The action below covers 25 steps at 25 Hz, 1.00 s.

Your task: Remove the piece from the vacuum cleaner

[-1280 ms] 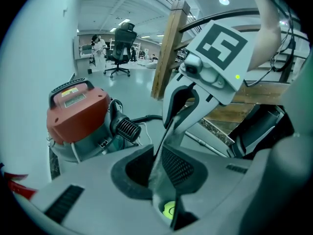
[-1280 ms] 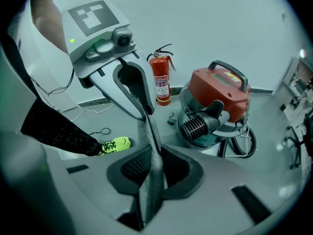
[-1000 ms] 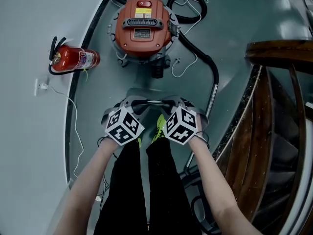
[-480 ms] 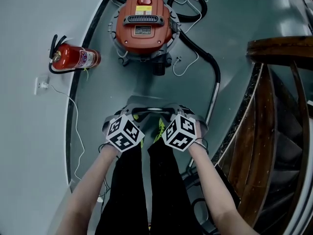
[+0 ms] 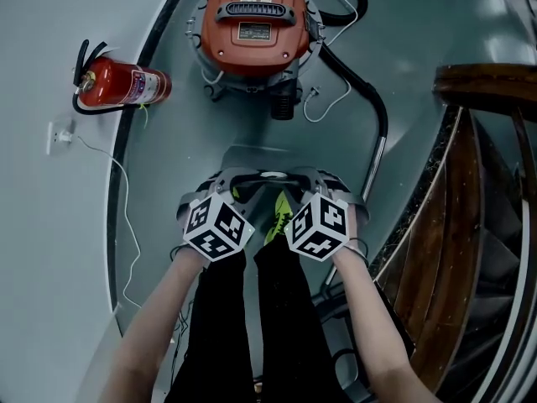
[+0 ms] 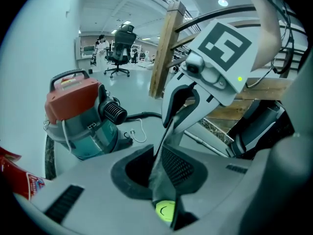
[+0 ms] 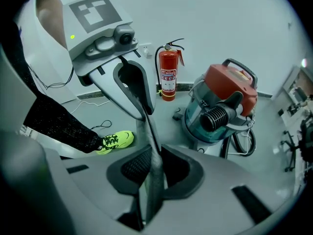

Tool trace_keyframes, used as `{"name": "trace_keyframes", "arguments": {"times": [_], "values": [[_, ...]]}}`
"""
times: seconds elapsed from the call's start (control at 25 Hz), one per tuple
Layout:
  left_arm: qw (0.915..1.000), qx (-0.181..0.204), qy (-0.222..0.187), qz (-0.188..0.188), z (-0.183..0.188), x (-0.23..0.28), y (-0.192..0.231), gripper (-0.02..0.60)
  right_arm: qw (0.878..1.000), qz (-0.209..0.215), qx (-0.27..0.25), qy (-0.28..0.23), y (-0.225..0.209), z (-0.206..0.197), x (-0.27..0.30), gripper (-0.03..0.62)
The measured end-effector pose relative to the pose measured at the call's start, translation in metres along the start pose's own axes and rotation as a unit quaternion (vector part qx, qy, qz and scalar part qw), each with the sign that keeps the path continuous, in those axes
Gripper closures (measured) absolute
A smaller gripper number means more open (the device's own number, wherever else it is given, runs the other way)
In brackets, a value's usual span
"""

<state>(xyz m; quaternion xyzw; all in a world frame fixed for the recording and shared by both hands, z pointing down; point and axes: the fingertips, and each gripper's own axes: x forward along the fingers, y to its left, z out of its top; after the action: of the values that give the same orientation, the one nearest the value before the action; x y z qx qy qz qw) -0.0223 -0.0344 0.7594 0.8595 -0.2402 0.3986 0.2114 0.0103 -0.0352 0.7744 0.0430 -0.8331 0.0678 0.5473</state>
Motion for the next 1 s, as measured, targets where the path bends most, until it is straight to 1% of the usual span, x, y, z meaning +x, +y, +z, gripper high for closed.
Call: {"name": "trace_keyframes", "arguments": {"times": [0.16, 0.4, 0.56, 0.8, 1.0], "values": [[1.0, -0.002, -0.003, 0.002, -0.004, 0.009, 0.009, 0.518, 1.0, -0.007, 0.0, 0.005, -0.008, -0.001, 0.01, 0.53], [1.0, -0.007, -0.001, 0.0, -0.013, 0.025, 0.02, 0.518, 1.0, -0.001, 0.009, 0.005, -0.017, -0.006, 0.031, 0.53], [0.9999, -0.002, 0.011, -0.01, -0.023, 0.036, 0.024, 0.52, 1.0, 0.008, 0.022, 0.008, -0.017, -0.01, 0.046, 0.53], [0.9994, -0.018, 0.021, -0.024, -0.035, 0.048, 0.032, 0.518, 0.999, 0.019, 0.036, 0.01, -0.02, -0.011, 0.064, 0.528], [0.9987, -0.021, 0.032, -0.035, -0.044, 0.059, 0.037, 0.518, 0.998, 0.031, 0.058, 0.008, -0.022, -0.016, 0.078, 0.526]]}}
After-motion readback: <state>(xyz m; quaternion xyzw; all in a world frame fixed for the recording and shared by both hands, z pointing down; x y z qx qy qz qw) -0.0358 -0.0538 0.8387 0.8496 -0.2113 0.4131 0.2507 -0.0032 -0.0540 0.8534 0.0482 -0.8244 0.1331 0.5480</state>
